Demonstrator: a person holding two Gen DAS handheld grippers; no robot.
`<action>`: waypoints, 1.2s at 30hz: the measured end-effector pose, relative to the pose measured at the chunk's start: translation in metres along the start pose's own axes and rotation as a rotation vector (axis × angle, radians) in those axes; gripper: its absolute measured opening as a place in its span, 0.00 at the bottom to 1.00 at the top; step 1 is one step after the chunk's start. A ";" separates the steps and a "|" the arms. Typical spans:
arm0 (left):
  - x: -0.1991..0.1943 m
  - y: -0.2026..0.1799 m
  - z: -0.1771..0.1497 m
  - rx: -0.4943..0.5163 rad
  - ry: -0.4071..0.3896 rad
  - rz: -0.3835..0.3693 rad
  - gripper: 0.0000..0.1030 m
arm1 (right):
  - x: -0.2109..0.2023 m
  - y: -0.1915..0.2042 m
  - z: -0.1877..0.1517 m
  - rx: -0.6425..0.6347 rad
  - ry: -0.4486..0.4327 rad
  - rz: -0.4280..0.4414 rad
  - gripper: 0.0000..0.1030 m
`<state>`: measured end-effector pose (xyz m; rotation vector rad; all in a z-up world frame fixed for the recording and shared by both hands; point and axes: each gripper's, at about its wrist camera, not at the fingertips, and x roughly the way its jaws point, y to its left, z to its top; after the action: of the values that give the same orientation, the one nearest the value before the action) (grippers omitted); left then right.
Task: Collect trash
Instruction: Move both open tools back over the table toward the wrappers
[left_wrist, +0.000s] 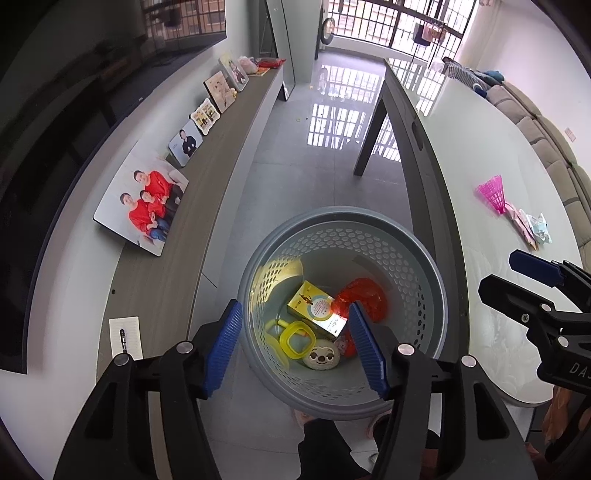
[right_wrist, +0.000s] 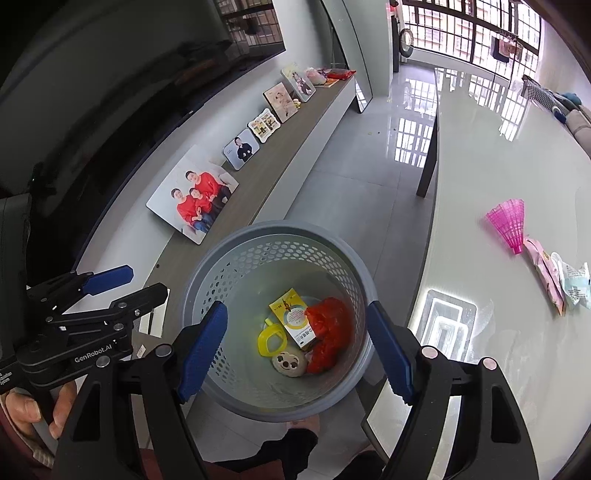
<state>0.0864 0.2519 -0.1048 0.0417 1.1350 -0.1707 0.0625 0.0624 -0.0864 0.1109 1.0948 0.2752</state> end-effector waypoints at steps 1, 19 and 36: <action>-0.001 0.000 0.001 0.004 -0.003 -0.001 0.57 | -0.002 -0.002 0.000 0.007 -0.005 -0.002 0.72; -0.007 -0.106 0.035 0.176 -0.053 -0.111 0.68 | -0.081 -0.128 -0.046 0.274 -0.099 -0.206 0.72; 0.003 -0.264 0.069 0.102 -0.070 -0.101 0.76 | -0.076 -0.352 -0.049 0.431 -0.079 -0.293 0.72</action>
<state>0.1084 -0.0174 -0.0640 0.0686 1.0587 -0.3178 0.0447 -0.2987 -0.1218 0.3385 1.0626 -0.2294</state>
